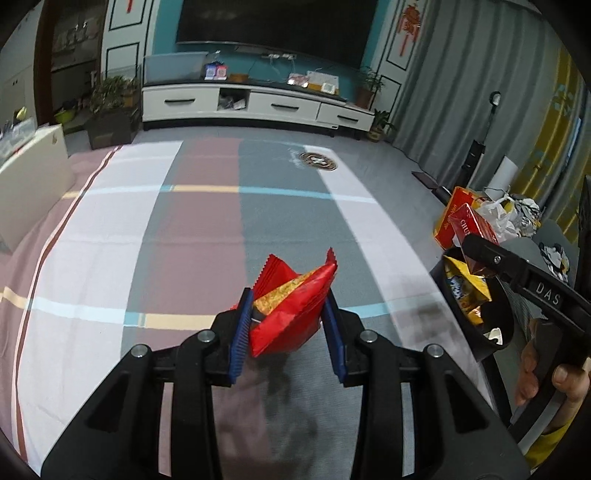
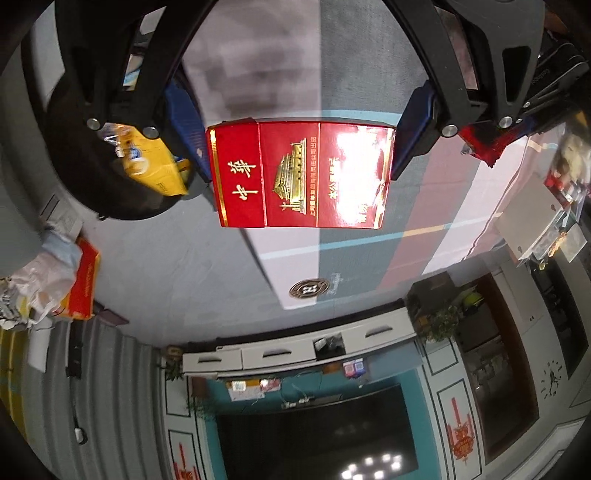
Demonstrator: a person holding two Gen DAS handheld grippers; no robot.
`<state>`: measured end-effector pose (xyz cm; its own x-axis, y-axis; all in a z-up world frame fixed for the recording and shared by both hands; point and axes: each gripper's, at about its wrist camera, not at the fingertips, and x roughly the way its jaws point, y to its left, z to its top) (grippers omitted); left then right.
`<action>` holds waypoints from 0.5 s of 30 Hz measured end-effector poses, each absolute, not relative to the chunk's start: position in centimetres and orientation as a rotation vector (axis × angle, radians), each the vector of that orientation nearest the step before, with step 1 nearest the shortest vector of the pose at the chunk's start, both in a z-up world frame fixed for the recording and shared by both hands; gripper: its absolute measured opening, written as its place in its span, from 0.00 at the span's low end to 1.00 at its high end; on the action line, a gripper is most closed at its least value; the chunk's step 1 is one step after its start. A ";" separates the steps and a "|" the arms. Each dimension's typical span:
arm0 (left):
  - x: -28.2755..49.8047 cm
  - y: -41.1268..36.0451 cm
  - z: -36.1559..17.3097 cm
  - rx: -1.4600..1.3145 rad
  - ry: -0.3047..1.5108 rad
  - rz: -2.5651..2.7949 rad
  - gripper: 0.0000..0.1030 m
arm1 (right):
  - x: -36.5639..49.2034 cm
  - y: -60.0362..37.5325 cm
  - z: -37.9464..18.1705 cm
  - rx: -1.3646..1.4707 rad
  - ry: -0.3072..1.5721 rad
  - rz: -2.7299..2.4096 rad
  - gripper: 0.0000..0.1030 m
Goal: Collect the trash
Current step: 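Carry the red box and red packet over the black bin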
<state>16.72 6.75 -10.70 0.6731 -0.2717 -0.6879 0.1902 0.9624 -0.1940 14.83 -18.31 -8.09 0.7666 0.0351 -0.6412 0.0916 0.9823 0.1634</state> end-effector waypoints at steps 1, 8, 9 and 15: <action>16.6 6.3 -10.5 -0.104 0.786 -0.265 0.36 | 14.6 -18.6 -7.9 0.189 0.691 -0.034 0.86; 15.7 3.2 -9.0 -0.070 0.765 -0.305 0.36 | 12.9 -21.0 -6.9 0.205 0.660 -0.069 0.86; 15.7 2.9 -8.9 -0.065 0.763 -0.308 0.36 | 12.7 -21.3 -6.7 0.209 0.655 -0.073 0.86; 15.4 0.1 -8.3 -0.040 0.750 -0.342 0.36 | 11.5 -23.0 -6.3 0.216 0.639 -0.104 0.86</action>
